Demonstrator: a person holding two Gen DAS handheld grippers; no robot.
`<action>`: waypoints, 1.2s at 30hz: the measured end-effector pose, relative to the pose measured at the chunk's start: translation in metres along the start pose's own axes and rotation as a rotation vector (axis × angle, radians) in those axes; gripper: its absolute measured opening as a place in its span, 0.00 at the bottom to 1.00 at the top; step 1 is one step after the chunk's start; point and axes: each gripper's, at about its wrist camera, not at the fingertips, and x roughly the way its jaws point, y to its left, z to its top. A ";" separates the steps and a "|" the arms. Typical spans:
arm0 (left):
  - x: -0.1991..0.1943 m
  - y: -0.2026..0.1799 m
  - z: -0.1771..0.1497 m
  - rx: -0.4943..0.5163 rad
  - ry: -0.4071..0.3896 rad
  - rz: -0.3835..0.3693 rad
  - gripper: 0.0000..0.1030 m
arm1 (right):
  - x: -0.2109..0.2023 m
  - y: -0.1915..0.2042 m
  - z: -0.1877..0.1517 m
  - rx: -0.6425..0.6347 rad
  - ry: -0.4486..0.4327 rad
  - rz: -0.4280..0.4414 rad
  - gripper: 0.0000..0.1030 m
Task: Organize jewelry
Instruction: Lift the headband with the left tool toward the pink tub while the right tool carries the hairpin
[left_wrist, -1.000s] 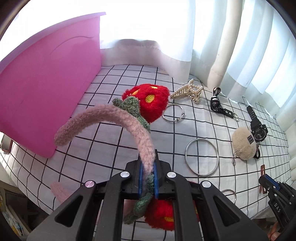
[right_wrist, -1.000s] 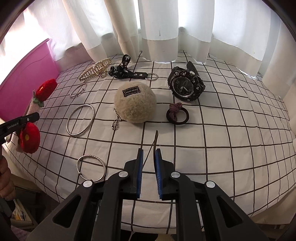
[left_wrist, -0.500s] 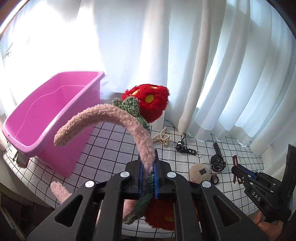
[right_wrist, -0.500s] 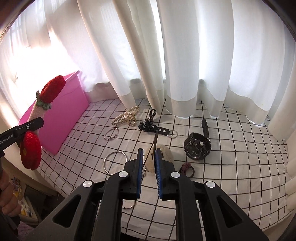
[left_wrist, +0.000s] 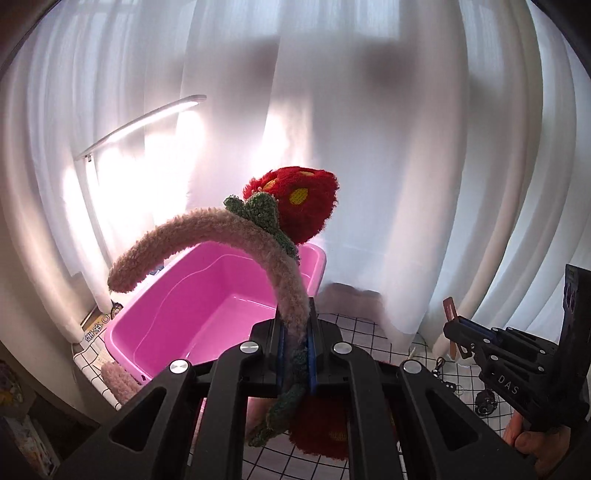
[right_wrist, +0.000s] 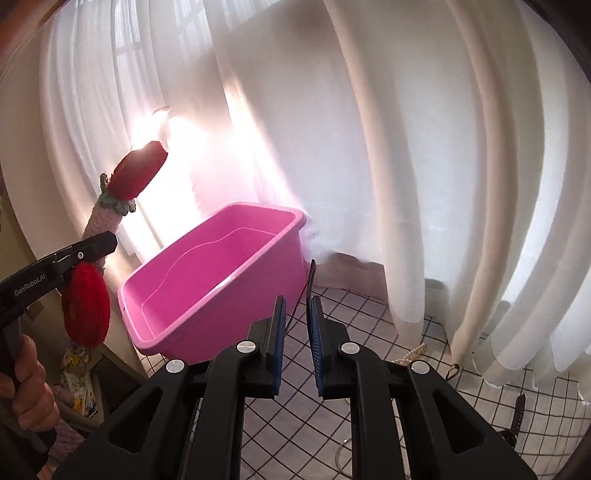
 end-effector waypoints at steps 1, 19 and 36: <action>0.006 0.012 0.005 -0.007 0.005 0.007 0.09 | 0.013 0.010 0.012 -0.019 0.005 0.017 0.13; 0.168 0.134 -0.008 -0.108 0.361 -0.023 0.09 | 0.261 0.090 0.082 -0.066 0.423 0.119 0.13; 0.248 0.149 -0.035 -0.216 0.735 -0.060 0.17 | 0.341 0.085 0.063 -0.004 0.724 0.019 0.15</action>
